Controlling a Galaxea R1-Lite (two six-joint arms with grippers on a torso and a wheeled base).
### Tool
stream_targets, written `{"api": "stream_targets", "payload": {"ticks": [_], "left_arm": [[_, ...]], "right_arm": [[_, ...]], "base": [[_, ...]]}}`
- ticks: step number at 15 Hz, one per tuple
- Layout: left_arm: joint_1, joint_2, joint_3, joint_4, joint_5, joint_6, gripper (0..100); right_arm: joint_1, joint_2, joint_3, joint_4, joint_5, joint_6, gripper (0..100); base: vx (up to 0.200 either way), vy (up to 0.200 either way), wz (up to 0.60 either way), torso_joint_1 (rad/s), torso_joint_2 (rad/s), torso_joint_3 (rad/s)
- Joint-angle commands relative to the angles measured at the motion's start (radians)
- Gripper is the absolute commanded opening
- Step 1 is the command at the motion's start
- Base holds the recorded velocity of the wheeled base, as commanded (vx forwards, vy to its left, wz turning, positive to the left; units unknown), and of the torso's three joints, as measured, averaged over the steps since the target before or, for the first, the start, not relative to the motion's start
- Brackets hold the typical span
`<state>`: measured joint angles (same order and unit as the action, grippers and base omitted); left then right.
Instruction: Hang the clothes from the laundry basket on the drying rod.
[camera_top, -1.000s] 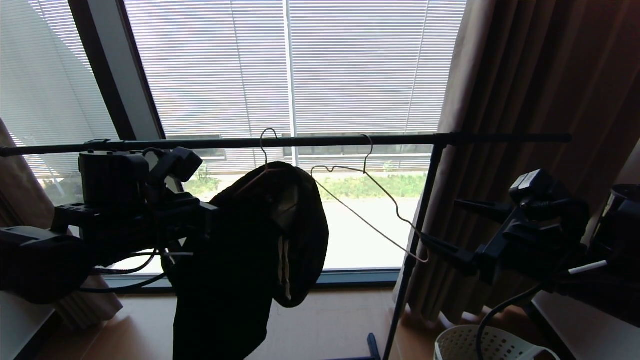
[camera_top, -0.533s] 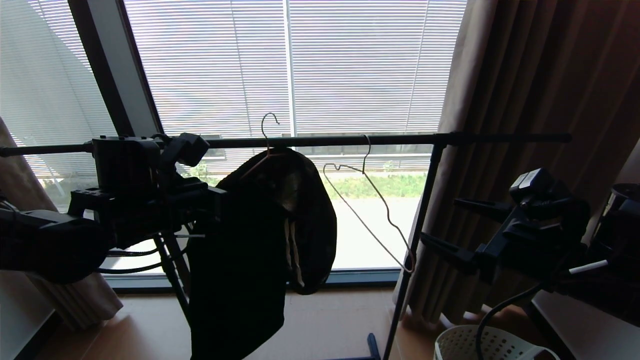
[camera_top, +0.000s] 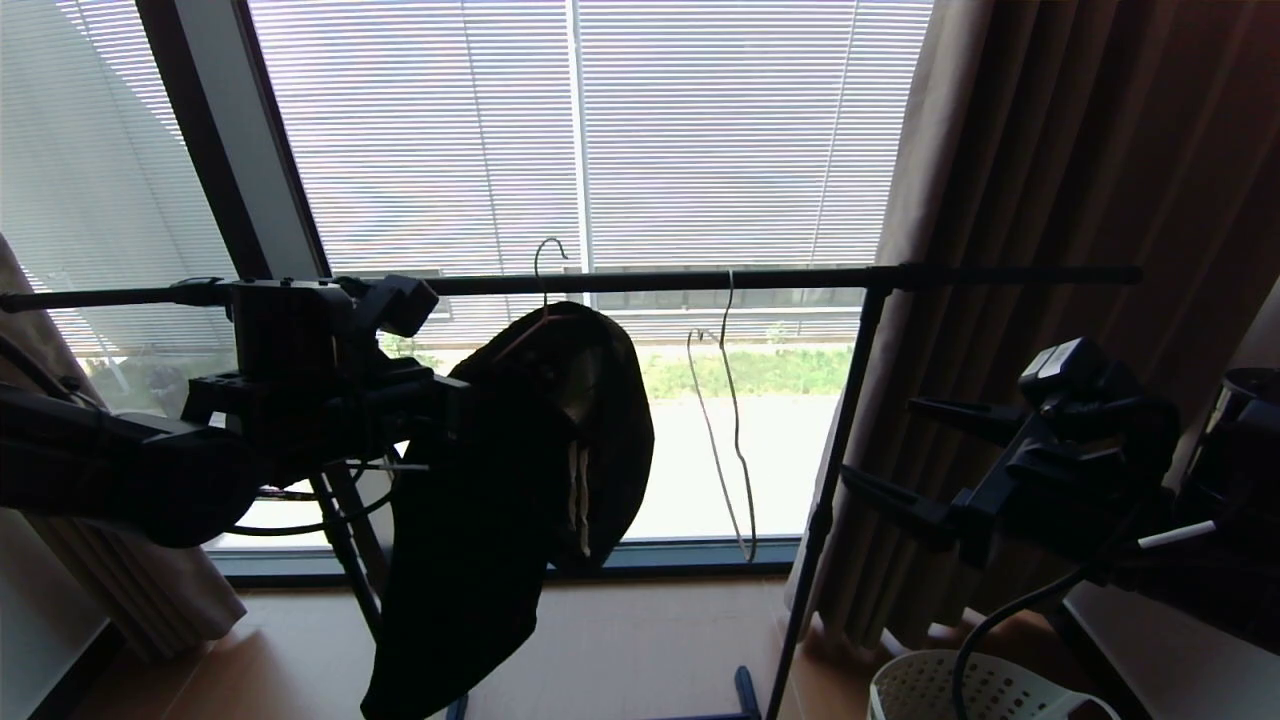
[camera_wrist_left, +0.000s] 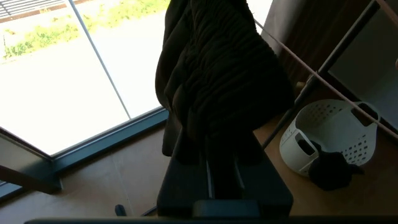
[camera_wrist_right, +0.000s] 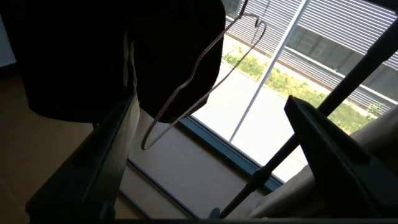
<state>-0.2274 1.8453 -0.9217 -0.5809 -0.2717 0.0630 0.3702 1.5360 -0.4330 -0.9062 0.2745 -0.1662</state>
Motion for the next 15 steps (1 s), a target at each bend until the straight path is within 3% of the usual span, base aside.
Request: {"api": "stream_targets", "payload": {"ticks": [1,11,12,15], "left_arm": [[0.0,0.011,0.004,-0.001,0.0,0.0,0],[-0.001,0.006,0.038,-0.001,-0.001,0.003,0],[-0.001,0.006,0.04,-0.001,-0.001,0.003,100],[-0.003,0.003,0.05,-0.005,-0.001,0.005,100]], "right_arm": [[0.001,0.003,0.0,-0.002,0.0,0.001,100],[0.001,0.004,0.0,0.0,0.0,0.001,100],[0.001,0.004,0.0,0.0,0.0,0.001,100],[0.001,0.003,0.0,0.0,0.0,0.001,100]], "base": [[0.0,0.0,0.0,0.0,0.0,0.0],[0.0,0.0,0.0,0.0,0.0,0.0],[0.0,0.0,0.0,0.0,0.0,0.0],[0.0,0.0,0.0,0.0,0.0,0.0]]}}
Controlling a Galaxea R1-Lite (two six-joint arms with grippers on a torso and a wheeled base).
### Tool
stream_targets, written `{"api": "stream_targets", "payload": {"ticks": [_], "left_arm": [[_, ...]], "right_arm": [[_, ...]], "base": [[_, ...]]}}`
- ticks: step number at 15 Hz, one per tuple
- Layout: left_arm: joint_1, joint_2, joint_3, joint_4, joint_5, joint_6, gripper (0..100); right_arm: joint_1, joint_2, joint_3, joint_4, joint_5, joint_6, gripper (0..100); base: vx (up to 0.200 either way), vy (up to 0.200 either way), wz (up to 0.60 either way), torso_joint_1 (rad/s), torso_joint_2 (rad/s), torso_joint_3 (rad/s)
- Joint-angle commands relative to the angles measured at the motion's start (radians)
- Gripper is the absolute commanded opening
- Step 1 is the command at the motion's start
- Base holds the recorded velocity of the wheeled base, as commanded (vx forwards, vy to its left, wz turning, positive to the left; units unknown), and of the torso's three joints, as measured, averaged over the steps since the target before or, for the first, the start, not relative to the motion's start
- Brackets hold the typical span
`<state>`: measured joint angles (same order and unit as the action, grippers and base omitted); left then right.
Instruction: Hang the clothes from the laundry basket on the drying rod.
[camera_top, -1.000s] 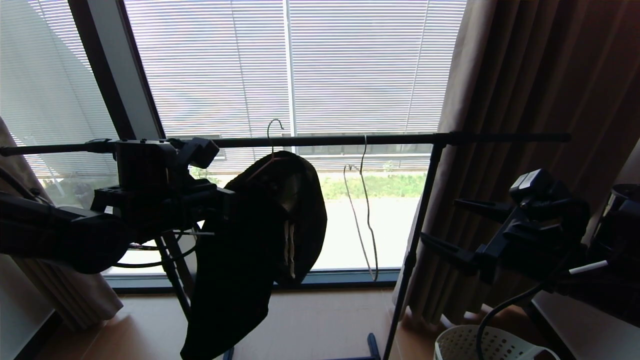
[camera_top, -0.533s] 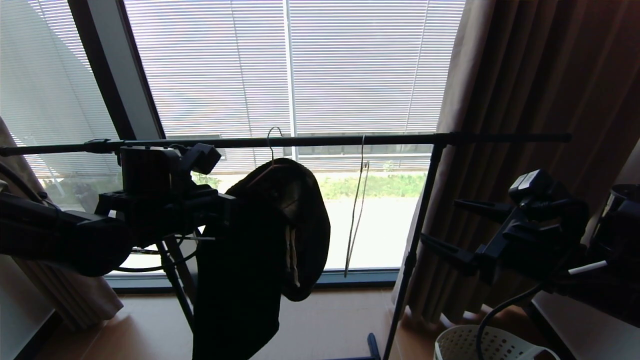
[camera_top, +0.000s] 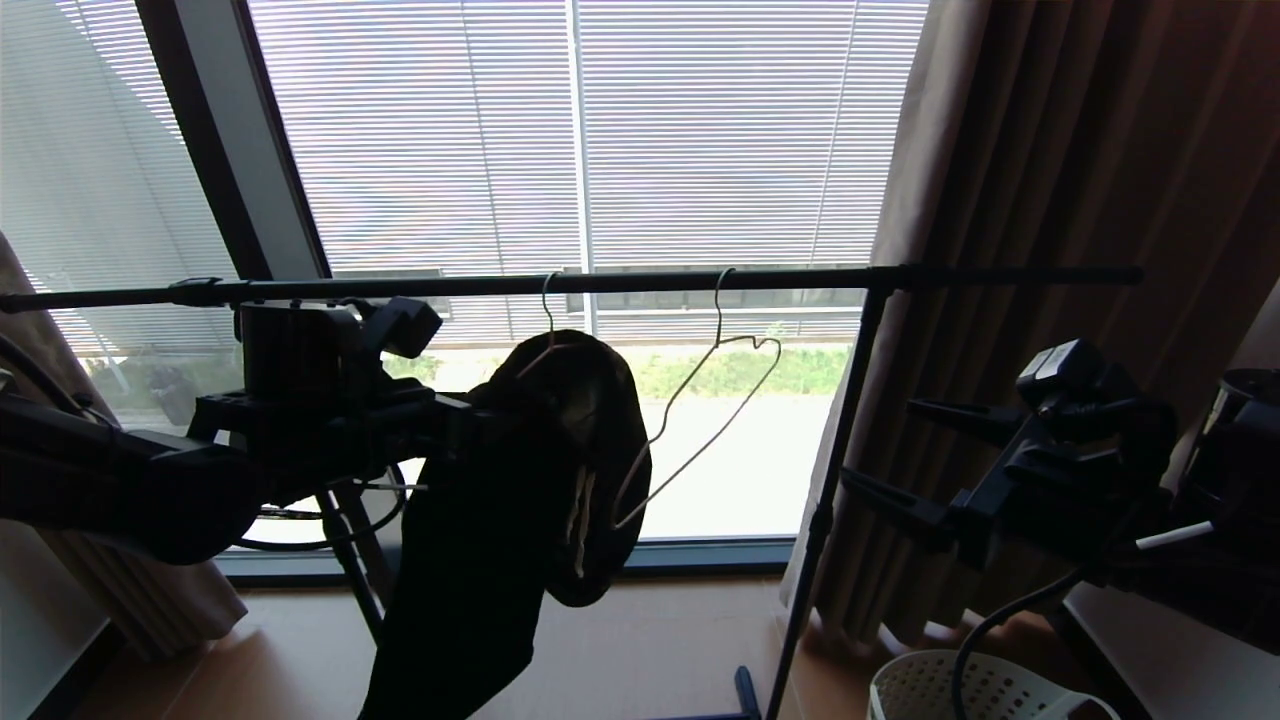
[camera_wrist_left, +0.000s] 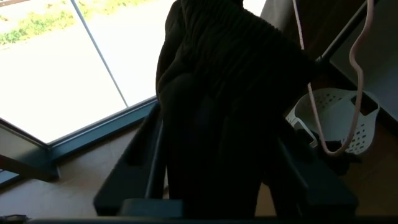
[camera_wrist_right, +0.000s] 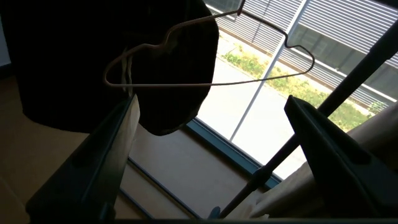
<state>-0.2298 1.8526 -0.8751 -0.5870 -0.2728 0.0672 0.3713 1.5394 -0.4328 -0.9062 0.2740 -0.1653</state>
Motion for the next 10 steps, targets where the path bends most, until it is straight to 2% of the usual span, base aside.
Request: {"api": "stream_targets", "payload": {"ticks": [1,3,6,10], "left_arm": [[0.0,-0.015,0.025,-0.008,0.0,0.005,100],[-0.006,-0.039,0.076,-0.068,0.0,0.013,100],[-0.023,-0.105,0.137,-0.074,0.004,0.034,100],[-0.068,-0.325,0.34,-0.057,0.004,0.039,100]], "right_arm": [[0.0,0.001,0.0,0.0,0.001,0.0,100],[0.001,-0.002,0.0,0.0,0.001,0.0,100],[0.001,-0.005,0.0,0.0,0.001,0.0,100],[0.006,-0.013,0.0,-0.002,-0.001,-0.002,100]], "base": [[0.0,0.0,0.0,0.0,0.0,0.0],[0.0,0.0,0.0,0.0,0.0,0.0],[0.0,0.0,0.0,0.0,0.0,0.0],[0.0,0.0,0.0,0.0,0.0,0.0]]}}
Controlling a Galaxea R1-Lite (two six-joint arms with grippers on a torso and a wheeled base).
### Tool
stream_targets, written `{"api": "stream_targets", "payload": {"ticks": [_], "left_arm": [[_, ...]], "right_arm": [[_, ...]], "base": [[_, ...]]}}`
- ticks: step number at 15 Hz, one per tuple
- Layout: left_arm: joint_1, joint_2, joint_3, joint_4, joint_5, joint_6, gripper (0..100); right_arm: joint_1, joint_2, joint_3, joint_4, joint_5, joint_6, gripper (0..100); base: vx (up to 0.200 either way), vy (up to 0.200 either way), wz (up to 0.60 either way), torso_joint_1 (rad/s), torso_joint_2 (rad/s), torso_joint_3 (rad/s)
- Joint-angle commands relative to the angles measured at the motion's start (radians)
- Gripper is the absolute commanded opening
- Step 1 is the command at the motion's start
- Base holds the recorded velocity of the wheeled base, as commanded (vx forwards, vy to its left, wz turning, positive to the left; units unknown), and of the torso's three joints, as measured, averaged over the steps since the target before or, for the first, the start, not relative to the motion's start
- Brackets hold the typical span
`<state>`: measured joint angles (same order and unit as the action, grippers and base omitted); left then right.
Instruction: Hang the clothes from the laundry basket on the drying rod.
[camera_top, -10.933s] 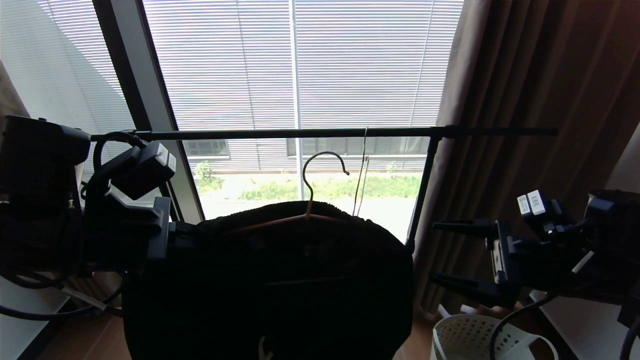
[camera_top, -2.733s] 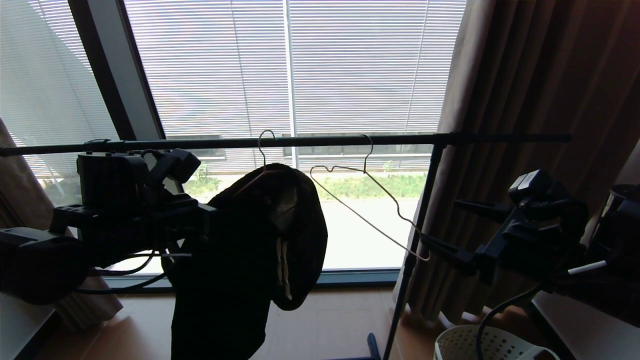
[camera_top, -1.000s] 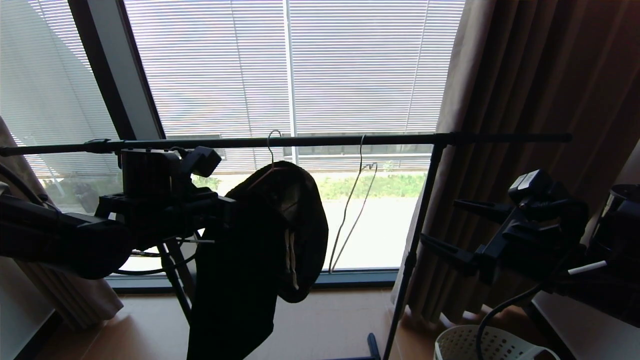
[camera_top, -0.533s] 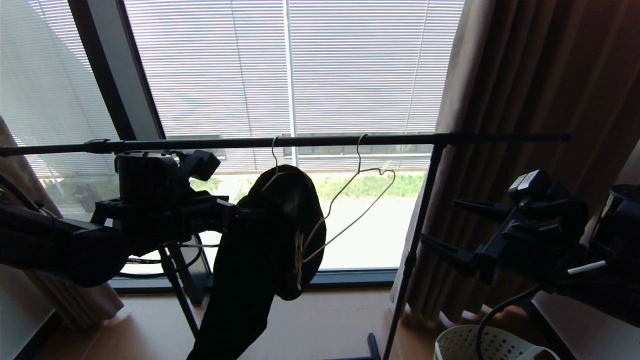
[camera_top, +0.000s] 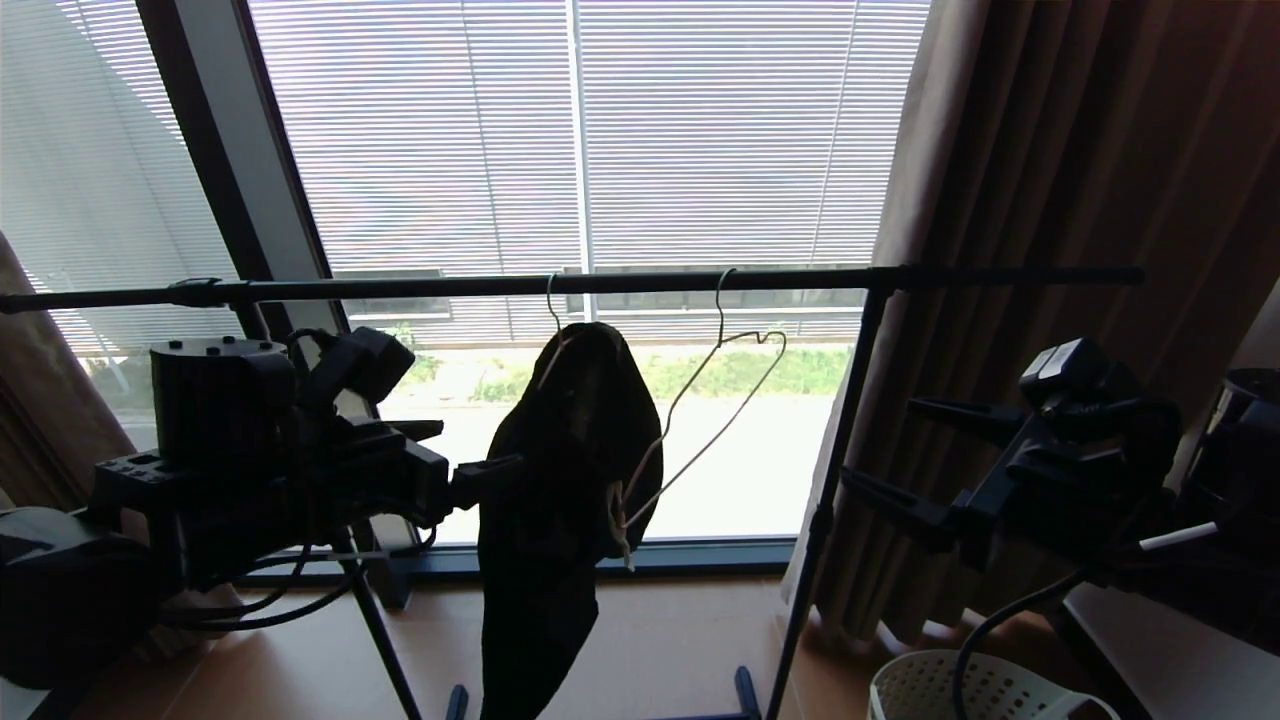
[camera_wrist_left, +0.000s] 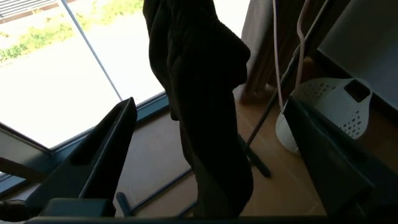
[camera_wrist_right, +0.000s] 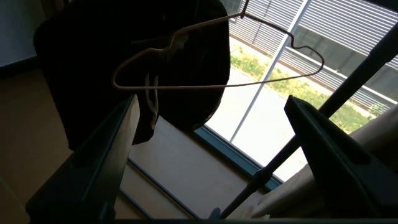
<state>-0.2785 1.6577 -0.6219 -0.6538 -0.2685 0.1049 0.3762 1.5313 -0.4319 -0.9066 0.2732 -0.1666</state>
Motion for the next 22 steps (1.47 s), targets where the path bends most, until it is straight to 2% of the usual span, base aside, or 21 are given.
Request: {"api": "stream_targets", "payload": {"ticks": [1,2,3,5,6,7,8,11,14,16,18,19,21,22], "left_arm": [[-0.022,-0.197,0.119,0.043,-0.003,-0.001,100],[-0.022,-0.234,0.134,0.066,-0.005,-0.002,100],[-0.036,-0.366,0.174,0.172,-0.006,-0.005,100],[-0.041,-0.498,0.208,0.273,-0.008,-0.013,100],[-0.041,-0.619,0.252,0.355,-0.006,-0.039,100],[-0.041,-0.656,0.268,0.373,-0.006,-0.042,100],[-0.034,-0.782,0.321,0.422,-0.003,-0.044,100],[-0.002,-0.986,0.381,0.525,0.051,-0.042,100],[0.067,-1.25,0.449,0.685,0.095,-0.044,100],[0.139,-1.372,0.534,0.709,0.109,-0.04,100],[0.156,-1.455,0.604,0.709,0.111,-0.036,100],[0.157,-1.507,0.619,0.709,0.112,-0.042,100],[0.174,-1.51,0.619,0.709,0.121,-0.056,100],[0.268,-1.513,0.619,0.709,0.149,-0.053,100]], "right_arm": [[0.001,-0.02,0.001,0.002,0.0,-0.001,100],[0.001,-0.028,-0.001,0.005,0.0,-0.001,100],[0.001,-0.062,0.001,0.009,0.0,-0.001,100],[0.007,-0.099,0.013,0.012,-0.002,-0.001,100],[0.007,-0.143,0.03,0.014,-0.014,-0.002,100],[0.009,-0.158,0.041,0.014,-0.023,-0.002,100],[0.023,-0.197,0.059,0.015,-0.054,-0.004,100],[0.063,-0.272,0.105,0.054,-0.135,-0.004,100],[0.063,-0.399,0.142,0.17,-0.189,-0.004,100],[0.063,-0.479,0.168,0.253,-0.229,-0.004,100],[0.063,-0.53,0.2,0.284,-0.232,-0.002,100],[0.061,-0.554,0.239,0.288,-0.235,-0.001,100],[0.049,-0.562,0.271,0.287,-0.25,-0.001,100],[0.027,-0.588,0.326,0.278,-0.331,0.004,100]], "base": [[0.0,0.0,0.0,0.0,0.0,0.0],[0.0,0.0,0.0,0.0,0.0,0.0],[0.0,0.0,0.0,0.0,0.0,0.0],[0.0,0.0,0.0,0.0,0.0,0.0],[0.0,0.0,0.0,0.0,0.0,0.0],[0.0,0.0,0.0,0.0,0.0,0.0],[0.0,0.0,0.0,0.0,0.0,0.0],[0.0,0.0,0.0,0.0,0.0,0.0],[0.0,0.0,0.0,0.0,0.0,0.0],[0.0,0.0,0.0,0.0,0.0,0.0],[0.0,0.0,0.0,0.0,0.0,0.0],[0.0,0.0,0.0,0.0,0.0,0.0],[0.0,0.0,0.0,0.0,0.0,0.0],[0.0,0.0,0.0,0.0,0.0,0.0]]}}
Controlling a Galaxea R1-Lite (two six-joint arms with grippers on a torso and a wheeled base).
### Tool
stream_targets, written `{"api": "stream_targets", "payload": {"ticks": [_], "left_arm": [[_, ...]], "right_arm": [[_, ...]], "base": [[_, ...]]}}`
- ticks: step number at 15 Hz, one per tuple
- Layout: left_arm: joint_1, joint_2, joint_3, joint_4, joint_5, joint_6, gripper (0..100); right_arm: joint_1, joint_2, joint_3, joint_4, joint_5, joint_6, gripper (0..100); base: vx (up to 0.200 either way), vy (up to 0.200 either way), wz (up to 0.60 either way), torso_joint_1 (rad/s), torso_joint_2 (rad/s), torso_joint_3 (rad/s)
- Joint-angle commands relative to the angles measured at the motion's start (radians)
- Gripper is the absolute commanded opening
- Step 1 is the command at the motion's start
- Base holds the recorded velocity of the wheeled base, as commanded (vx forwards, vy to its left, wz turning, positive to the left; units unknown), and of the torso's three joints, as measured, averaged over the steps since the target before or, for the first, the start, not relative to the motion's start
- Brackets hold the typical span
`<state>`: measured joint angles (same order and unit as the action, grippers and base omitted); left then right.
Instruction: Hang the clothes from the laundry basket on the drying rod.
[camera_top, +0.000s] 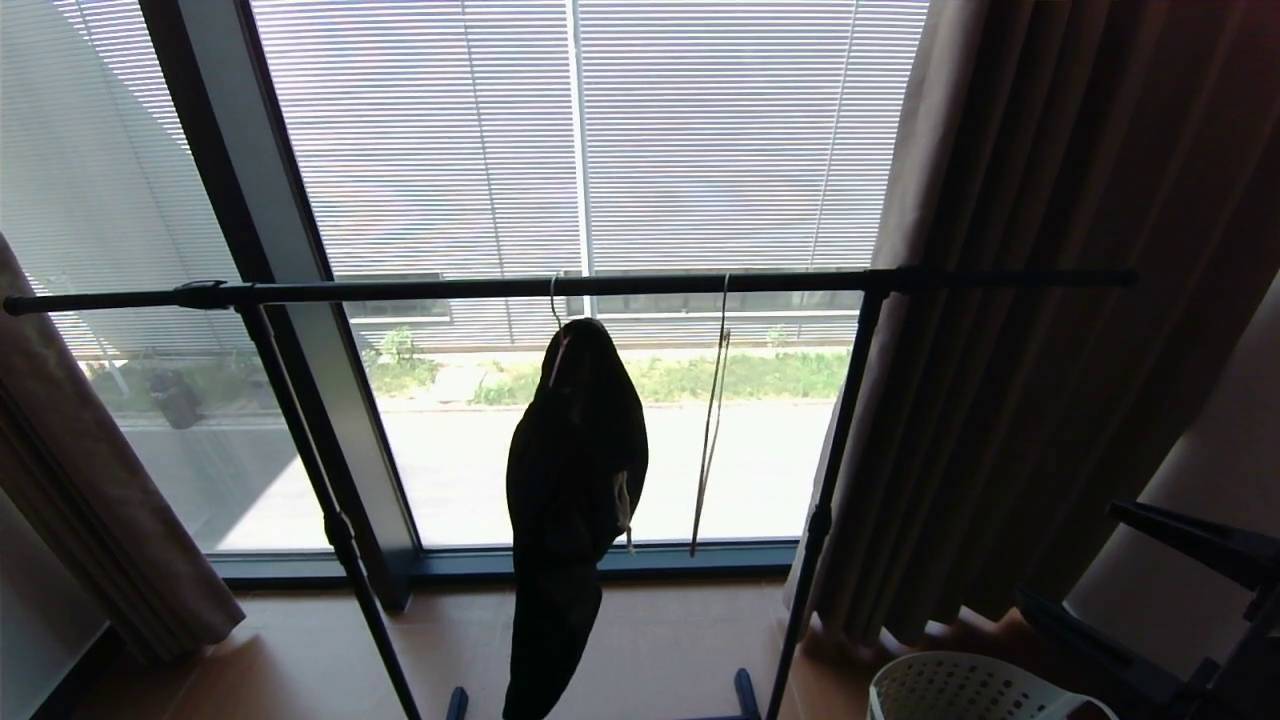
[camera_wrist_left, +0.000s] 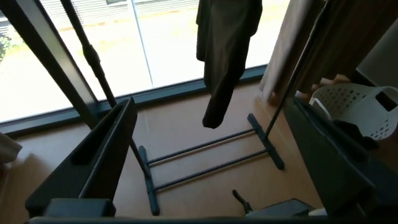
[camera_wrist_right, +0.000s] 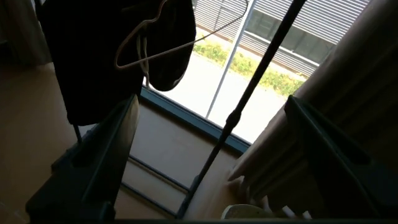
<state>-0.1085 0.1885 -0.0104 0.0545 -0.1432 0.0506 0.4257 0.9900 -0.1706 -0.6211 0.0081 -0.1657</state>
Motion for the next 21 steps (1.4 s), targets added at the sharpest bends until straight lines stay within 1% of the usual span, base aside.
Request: {"api": "stream_targets", "payload": {"ticks": [1,2,3,4,6,7,8,9,10,11,12,15,16,17,18,19,20,21], "left_arm": [[0.109,-0.057,0.007,-0.001,0.019,0.002,100],[0.092,-0.133,0.007,-0.001,0.002,0.0,100],[0.087,-0.149,0.007,-0.001,-0.007,0.0,100],[0.095,-0.159,0.007,-0.001,-0.021,0.0,100],[0.096,-0.166,0.007,-0.001,-0.026,0.0,100],[0.095,-0.164,0.007,-0.001,-0.029,0.0,100],[0.095,-0.164,0.006,-0.001,-0.065,-0.002,100],[0.095,-0.164,0.006,0.001,-0.072,0.002,100],[0.095,-0.164,0.006,0.001,-0.073,0.002,100],[0.095,-0.164,0.004,0.001,-0.075,0.003,100],[0.093,-0.164,0.003,0.002,-0.09,0.014,100],[0.093,-0.164,0.003,0.002,-0.096,0.015,100],[0.093,-0.164,0.003,0.002,-0.096,0.015,100],[0.093,-0.164,0.003,0.002,-0.096,0.015,100],[0.093,-0.166,0.003,0.002,-0.096,0.015,100],[0.093,-0.164,0.003,0.002,-0.096,0.015,100],[0.095,-0.166,0.003,0.002,-0.096,0.017,100],[0.096,-0.172,0.003,0.002,-0.096,0.017,100]], "right_arm": [[-0.024,-0.063,0.085,-0.008,-0.092,0.012,100],[-0.025,-0.103,0.114,0.0,-0.149,0.077,100],[-0.024,-0.119,0.122,0.003,-0.175,0.094,100],[-0.024,-0.163,0.154,0.001,-0.275,0.114,100],[-0.024,-0.231,0.171,0.003,-0.428,0.107,100],[-0.024,-0.238,0.171,0.003,-0.445,0.104,100],[-0.025,-0.274,0.171,0.009,-0.542,0.094,100],[-0.055,-0.346,0.171,0.077,-0.612,0.094,100],[-0.093,-0.401,0.171,0.123,-0.634,0.094,100],[-0.136,-0.444,0.171,0.161,-0.635,0.089,100],[-0.232,-0.541,0.171,0.239,-0.634,0.061,100],[-0.367,-0.791,0.171,0.429,-0.628,-0.069,100],[-0.397,-0.87,0.171,0.486,-0.589,-0.103,100],[-0.394,-0.935,0.171,0.509,-0.462,-0.123,100],[-0.397,-0.939,0.171,0.508,-0.316,-0.12,100],[-0.395,-0.936,0.171,0.508,-0.254,-0.113,100],[-0.381,-0.918,0.171,0.509,-0.178,-0.066,100],[-0.338,-0.901,0.171,0.511,-0.126,0.012,100]], "base": [[0.0,0.0,0.0,0.0,0.0,0.0],[0.0,0.0,0.0,0.0,0.0,0.0],[0.0,0.0,0.0,0.0,0.0,0.0],[0.0,0.0,0.0,0.0,0.0,0.0],[0.0,0.0,0.0,0.0,0.0,0.0],[0.0,0.0,0.0,0.0,0.0,0.0],[0.0,0.0,0.0,0.0,0.0,0.0],[0.0,0.0,0.0,0.0,0.0,0.0],[0.0,0.0,0.0,0.0,0.0,0.0],[0.0,0.0,0.0,0.0,0.0,0.0],[0.0,0.0,0.0,0.0,0.0,0.0],[0.0,0.0,0.0,0.0,0.0,0.0],[0.0,0.0,0.0,0.0,0.0,0.0],[0.0,0.0,0.0,0.0,0.0,0.0],[0.0,0.0,0.0,0.0,0.0,0.0],[0.0,0.0,0.0,0.0,0.0,0.0],[0.0,0.0,0.0,0.0,0.0,0.0],[0.0,0.0,0.0,0.0,0.0,0.0]]}}
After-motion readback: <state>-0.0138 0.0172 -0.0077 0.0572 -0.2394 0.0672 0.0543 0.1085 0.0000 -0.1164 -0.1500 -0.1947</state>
